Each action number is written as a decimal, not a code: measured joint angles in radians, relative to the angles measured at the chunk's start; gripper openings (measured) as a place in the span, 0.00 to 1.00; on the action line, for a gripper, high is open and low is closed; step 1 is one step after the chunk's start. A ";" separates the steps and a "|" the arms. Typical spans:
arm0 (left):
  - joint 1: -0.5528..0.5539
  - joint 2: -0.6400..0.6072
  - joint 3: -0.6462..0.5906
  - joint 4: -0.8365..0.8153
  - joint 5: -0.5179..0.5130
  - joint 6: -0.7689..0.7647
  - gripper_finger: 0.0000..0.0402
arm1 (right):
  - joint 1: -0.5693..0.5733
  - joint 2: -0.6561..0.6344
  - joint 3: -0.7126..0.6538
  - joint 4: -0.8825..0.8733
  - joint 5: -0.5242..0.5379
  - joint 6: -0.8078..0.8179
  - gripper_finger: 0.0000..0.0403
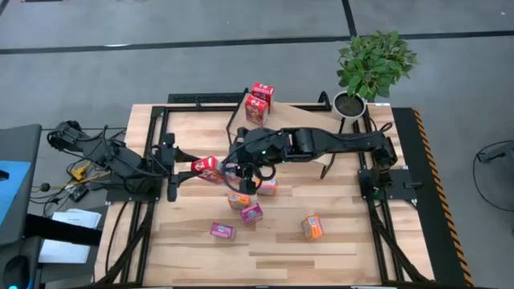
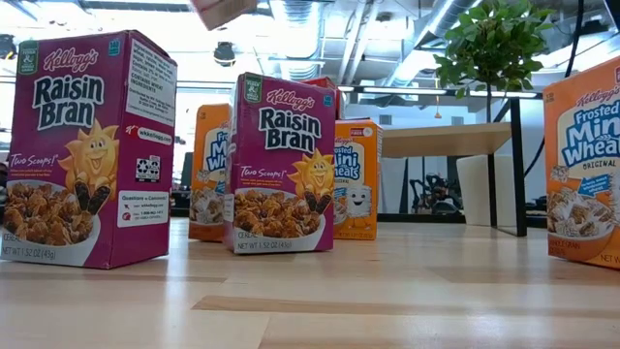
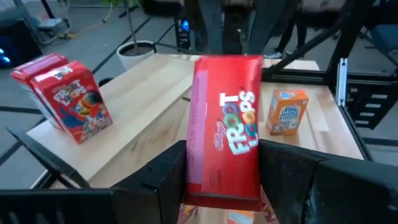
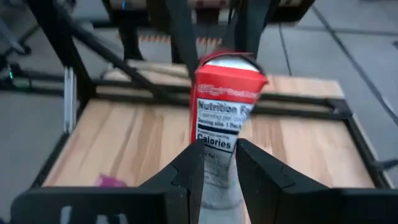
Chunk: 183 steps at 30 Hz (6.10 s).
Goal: Stack cereal on shelf
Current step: Put the red cereal box on the shelf aligned with the other red cereal boxes
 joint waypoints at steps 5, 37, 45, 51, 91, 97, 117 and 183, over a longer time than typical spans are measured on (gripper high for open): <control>0.001 0.005 0.000 0.013 0.000 -0.010 0.42 | 0.001 0.012 -0.002 0.004 -0.020 0.001 0.29; 0.002 -0.060 0.000 0.232 0.024 0.038 0.42 | 0.015 -0.088 0.015 0.005 0.056 -0.279 0.03; 0.002 -0.058 0.000 0.276 0.024 0.040 0.42 | 0.015 -0.088 0.015 0.051 0.029 -0.291 0.09; 0.002 -0.058 0.000 0.302 0.030 0.040 0.42 | 0.013 -0.088 0.015 0.083 0.025 -0.291 0.09; 0.030 -0.026 -0.001 0.548 0.005 0.329 0.42 | -0.067 -0.114 0.015 0.173 -0.104 -0.135 0.49; 0.030 -0.025 -0.001 0.551 0.002 0.351 0.42 | -0.067 -0.101 0.014 0.245 -0.145 -0.129 0.64; 0.098 0.037 0.000 0.591 0.066 0.352 0.42 | -0.099 -0.102 0.015 0.116 -0.156 -0.021 0.69; 0.195 -0.091 0.000 0.560 -0.099 0.452 0.74 | -0.185 -0.040 0.014 0.224 -0.208 0.023 0.34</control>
